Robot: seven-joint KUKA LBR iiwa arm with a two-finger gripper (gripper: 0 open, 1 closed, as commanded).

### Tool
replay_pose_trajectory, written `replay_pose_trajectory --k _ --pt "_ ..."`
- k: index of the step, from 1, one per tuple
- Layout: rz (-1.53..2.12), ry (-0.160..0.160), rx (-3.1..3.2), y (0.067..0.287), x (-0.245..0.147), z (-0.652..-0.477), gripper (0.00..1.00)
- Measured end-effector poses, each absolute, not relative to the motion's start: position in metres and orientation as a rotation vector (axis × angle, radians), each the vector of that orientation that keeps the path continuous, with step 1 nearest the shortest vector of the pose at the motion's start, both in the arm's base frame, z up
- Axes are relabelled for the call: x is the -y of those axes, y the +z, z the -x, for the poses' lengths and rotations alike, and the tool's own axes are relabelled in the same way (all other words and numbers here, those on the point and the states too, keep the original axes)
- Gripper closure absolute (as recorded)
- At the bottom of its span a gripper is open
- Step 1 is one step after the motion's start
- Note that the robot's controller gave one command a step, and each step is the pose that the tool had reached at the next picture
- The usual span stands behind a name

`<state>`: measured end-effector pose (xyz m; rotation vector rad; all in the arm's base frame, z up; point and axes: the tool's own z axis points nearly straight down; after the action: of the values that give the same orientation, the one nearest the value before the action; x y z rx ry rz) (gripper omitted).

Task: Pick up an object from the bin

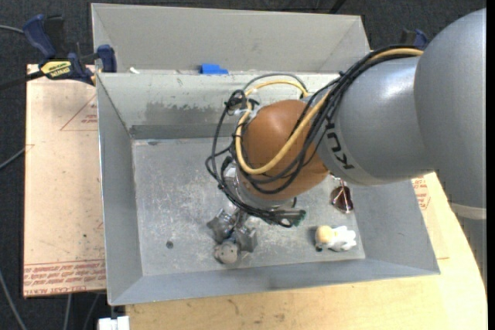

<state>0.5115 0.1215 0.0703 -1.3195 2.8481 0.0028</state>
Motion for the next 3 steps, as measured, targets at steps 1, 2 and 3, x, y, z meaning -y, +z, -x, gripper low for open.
replay_pose_trajectory --k 1,2,3 --pt "1.319 0.003 -2.848 0.0704 -0.1215 -0.5115 1.00" --pt "1.318 0.003 -2.849 0.0711 -0.1216 -0.5114 1.00" --pt "1.320 0.005 -2.854 0.0773 -0.1215 -0.5100 1.00"
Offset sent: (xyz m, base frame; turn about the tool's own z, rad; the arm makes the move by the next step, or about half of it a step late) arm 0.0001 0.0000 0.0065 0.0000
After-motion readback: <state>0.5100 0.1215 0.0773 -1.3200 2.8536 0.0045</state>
